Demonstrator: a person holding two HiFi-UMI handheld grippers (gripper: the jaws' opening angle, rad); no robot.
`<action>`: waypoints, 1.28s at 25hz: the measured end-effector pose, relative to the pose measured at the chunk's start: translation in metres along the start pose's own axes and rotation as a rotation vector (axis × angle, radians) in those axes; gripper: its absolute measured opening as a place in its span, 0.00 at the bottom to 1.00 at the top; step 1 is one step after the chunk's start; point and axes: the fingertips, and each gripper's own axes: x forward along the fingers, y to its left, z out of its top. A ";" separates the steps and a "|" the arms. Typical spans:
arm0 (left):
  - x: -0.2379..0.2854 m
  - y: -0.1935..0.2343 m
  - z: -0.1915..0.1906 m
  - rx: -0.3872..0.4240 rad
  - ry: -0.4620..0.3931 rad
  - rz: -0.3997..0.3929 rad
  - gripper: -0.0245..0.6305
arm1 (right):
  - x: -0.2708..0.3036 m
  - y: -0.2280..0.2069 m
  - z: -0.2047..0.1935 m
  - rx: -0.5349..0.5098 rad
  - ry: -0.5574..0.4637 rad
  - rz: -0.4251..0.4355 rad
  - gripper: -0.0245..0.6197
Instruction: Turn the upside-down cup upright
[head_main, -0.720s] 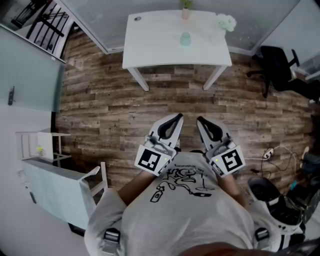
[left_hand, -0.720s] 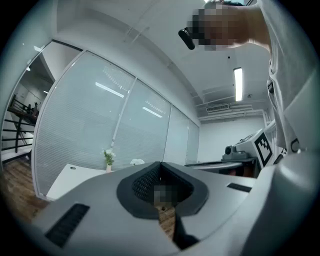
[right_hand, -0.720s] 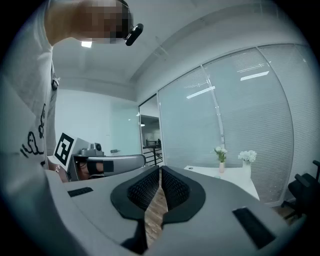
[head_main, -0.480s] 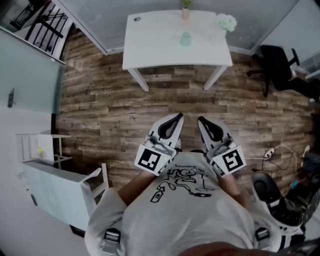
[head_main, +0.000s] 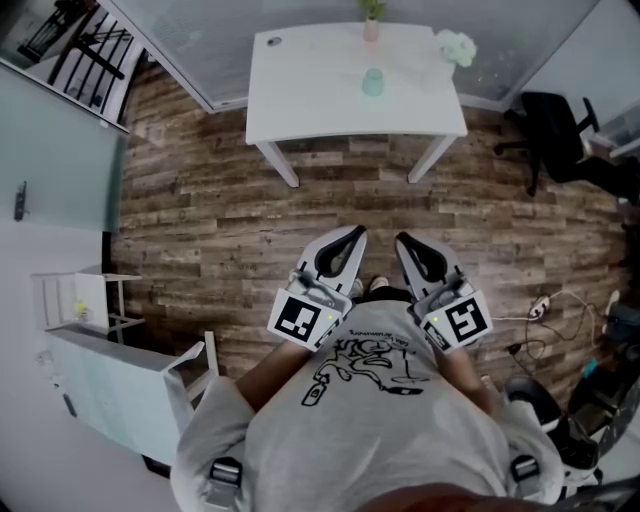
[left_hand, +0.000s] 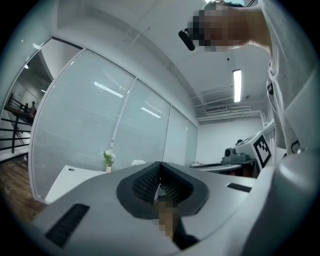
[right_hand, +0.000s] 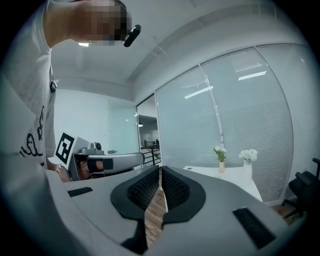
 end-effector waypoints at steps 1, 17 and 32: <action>0.001 0.001 0.000 -0.001 0.003 0.001 0.04 | 0.002 0.000 -0.001 0.003 0.003 0.001 0.10; 0.040 0.024 0.001 0.003 0.011 0.025 0.04 | 0.024 -0.040 0.000 0.034 -0.003 0.016 0.10; 0.119 0.059 -0.018 -0.028 0.061 0.052 0.04 | 0.060 -0.127 0.002 0.042 0.027 0.030 0.10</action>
